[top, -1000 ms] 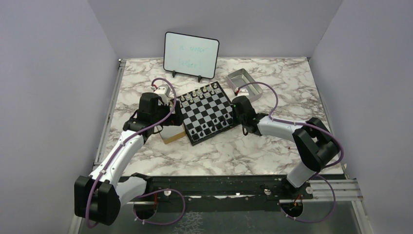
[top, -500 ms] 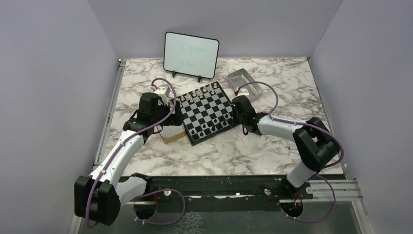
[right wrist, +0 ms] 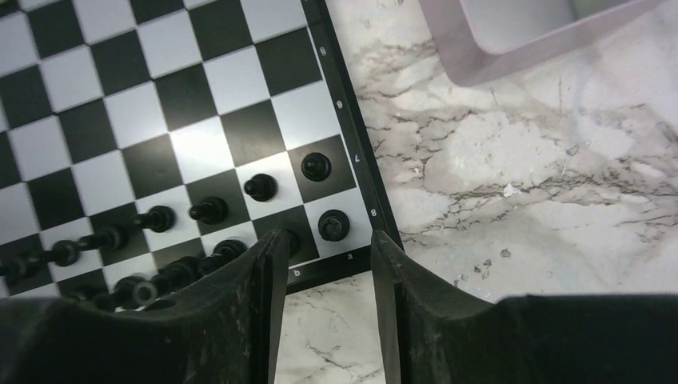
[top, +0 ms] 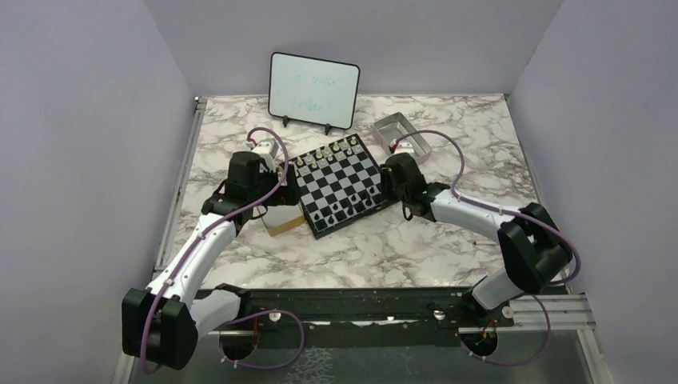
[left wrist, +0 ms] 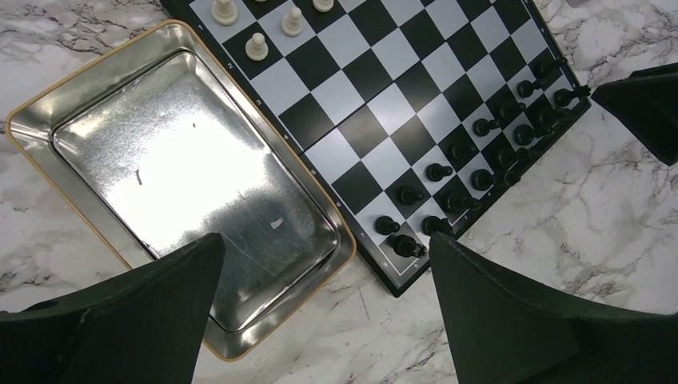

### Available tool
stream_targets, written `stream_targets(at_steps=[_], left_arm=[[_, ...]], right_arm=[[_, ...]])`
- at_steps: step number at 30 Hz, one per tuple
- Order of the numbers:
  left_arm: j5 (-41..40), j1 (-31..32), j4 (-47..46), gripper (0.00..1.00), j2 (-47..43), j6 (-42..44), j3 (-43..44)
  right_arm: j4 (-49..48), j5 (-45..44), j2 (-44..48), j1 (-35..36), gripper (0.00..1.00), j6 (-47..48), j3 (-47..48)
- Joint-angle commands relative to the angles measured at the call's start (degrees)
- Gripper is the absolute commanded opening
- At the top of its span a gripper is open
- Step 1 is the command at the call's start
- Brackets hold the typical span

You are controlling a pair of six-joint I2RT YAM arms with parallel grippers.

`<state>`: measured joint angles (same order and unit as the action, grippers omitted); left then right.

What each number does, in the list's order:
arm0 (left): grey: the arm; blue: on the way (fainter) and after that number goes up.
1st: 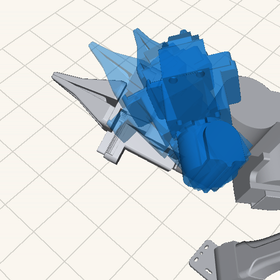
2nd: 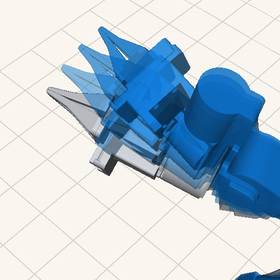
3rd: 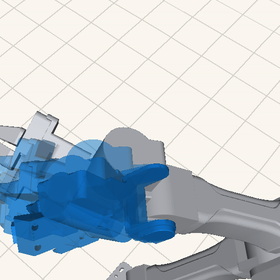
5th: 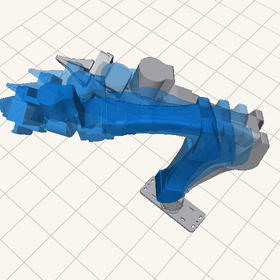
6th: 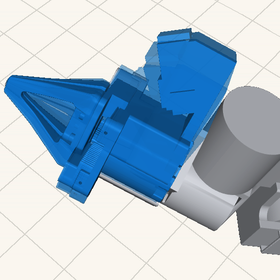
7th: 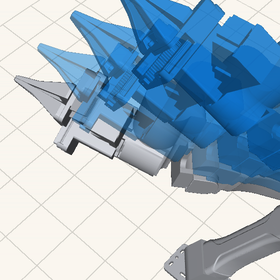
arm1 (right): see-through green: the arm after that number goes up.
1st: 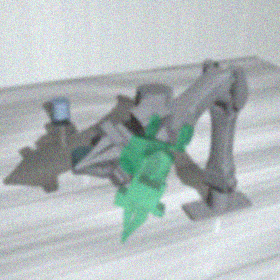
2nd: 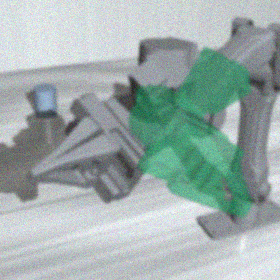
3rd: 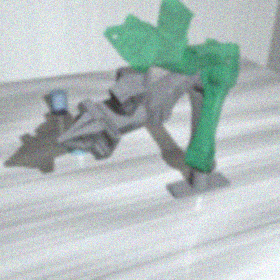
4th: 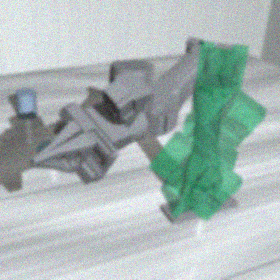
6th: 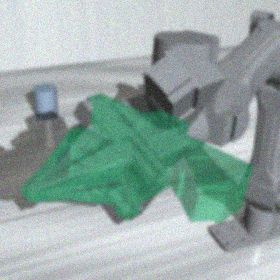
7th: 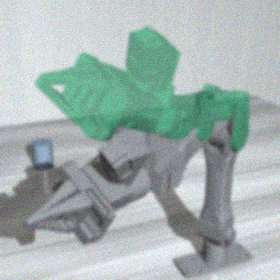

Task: Set up the chess pieces on the board
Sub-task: Place the chess piece on the chessboard, then reset both arms

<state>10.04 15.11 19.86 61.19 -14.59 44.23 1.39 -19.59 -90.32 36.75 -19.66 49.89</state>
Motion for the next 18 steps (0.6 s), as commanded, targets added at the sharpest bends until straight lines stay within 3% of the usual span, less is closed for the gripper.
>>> stream_targets(at_steps=[1, 4, 5, 6, 7, 14, 18], left_arm=[[0.99, 0.0, 1.77, 0.99, 0.25, -2.42, 4.17], [2.88, 0.0, 3.26, 0.99, 0.04, -3.7, 7.16], [3.36, 0.0, 3.67, 0.99, -0.25, -4.22, 8.25], [4.19, 0.0, 4.16, 0.99, -0.61, -4.81, 9.24], [4.71, 0.0, 4.67, 0.99, -1.21, -5.1, 10.18], [7.05, 0.0, 5.84, 0.99, -7.66, -7.43, 13.34], [7.67, 0.0, 5.84, 0.99, -12.39, -9.65, 11.19]], right_arm=[[3.63, 1.52, 7.63, 0.01, 0.5, 0.24, 2.76], [5.99, 2.65, 13.19, 0.01, 0.64, 1.03, 2.89], [6.81, 3.37, 15.01, 0.0, 0.73, 1.25, 2.8], [7.58, 4.11, 17.23, -0.01, 0.93, 1.29, 2.73], [8.31, 4.79, 19.37, -0.01, 0.99, 0.99, 2.53], [12.63, 12.93, 33.98, 0.03, 1.0, -0.86, -0.76], [15.7, 13.27, 39.67, 0.0, 1.0, -6.65, -2.76]])
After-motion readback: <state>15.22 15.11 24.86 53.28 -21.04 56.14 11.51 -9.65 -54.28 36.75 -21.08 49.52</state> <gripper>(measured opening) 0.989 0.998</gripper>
